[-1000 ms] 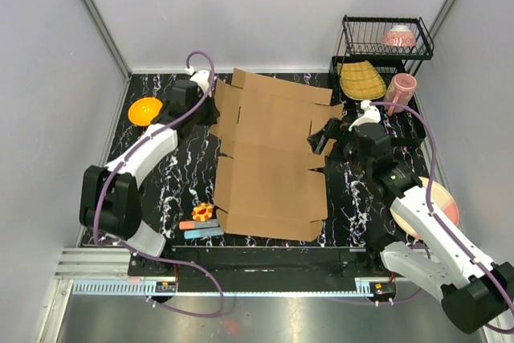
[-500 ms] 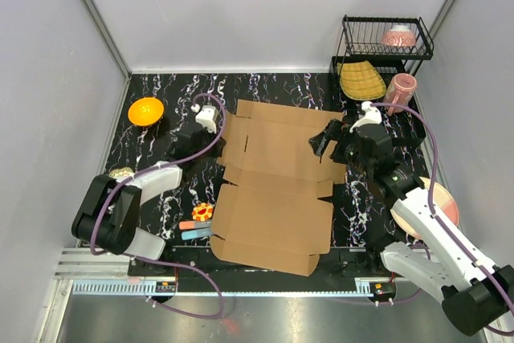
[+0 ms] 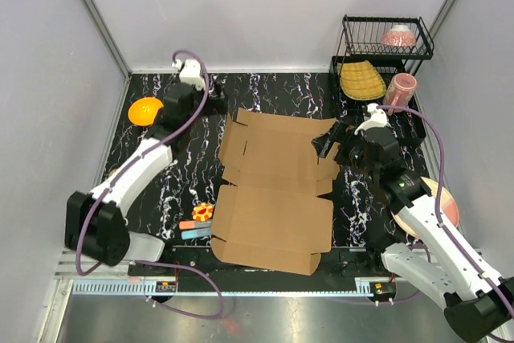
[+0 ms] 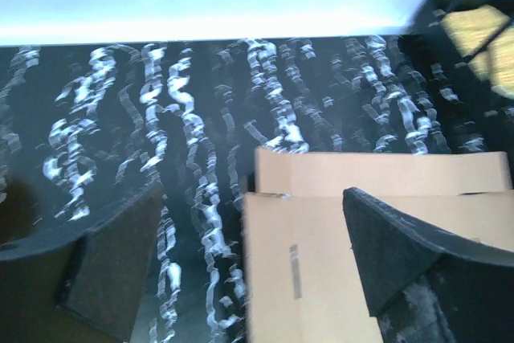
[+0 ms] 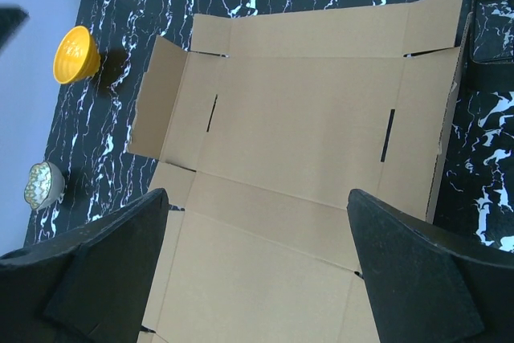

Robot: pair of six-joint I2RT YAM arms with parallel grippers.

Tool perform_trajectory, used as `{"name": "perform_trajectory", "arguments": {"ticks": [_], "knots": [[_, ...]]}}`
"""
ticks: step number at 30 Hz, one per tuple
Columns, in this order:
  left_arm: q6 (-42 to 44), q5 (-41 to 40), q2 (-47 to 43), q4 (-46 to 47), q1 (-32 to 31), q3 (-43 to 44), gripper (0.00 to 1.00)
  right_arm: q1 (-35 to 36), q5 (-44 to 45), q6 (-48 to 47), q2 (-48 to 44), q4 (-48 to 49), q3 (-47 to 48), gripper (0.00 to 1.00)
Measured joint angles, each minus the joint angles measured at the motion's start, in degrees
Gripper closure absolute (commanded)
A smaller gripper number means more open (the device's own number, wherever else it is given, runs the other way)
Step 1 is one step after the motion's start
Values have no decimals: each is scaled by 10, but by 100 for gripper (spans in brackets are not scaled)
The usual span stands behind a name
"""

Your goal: Fold the paper box

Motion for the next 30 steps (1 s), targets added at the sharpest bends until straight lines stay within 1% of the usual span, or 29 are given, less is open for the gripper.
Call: {"name": "perform_trajectory", "arguments": {"ticks": [1,4,5,7,9,11,13,15,19,23,24,25,27,30], "knots": [[-7,17,23,-12,0,36,1,0,0,-1,-3,0,0,1],[-30,84,135,-73,0,202,1,0,-1,-3,-6,-4,-1,1],[-39,108,187,-114,0,282,1,0,-3,-3,-6,-5,-1,1],[-51,132,292,-164,-1,419,1,0,-4,-4,-7,-9,-2,1],[-57,138,372,-223,-3,513,1,0,-4,-4,-9,-13,-6,0],[-59,137,435,-287,-3,573,1,0,-4,-4,-10,-15,-10,0],[-59,136,483,-341,-3,597,1,0,-4,-5,-10,-16,-12,0],[-59,133,513,-389,-3,599,1,0,-4,-6,-7,-16,-12,0],[-55,132,545,-441,-3,599,2,0,-5,-9,18,-14,-12,0],[-50,132,549,-456,-3,599,10,0,-14,-10,44,-13,-12,0],[-48,132,549,-455,-3,600,14,0,-16,-10,49,-13,-12,0],[-47,132,550,-456,-3,602,16,0,-18,-10,52,-12,-12,0],[-40,131,553,-455,-3,603,20,0,-20,-10,57,-12,-12,0],[-31,131,562,-455,-3,603,20,0,-20,-10,63,-11,-12,0]]}}
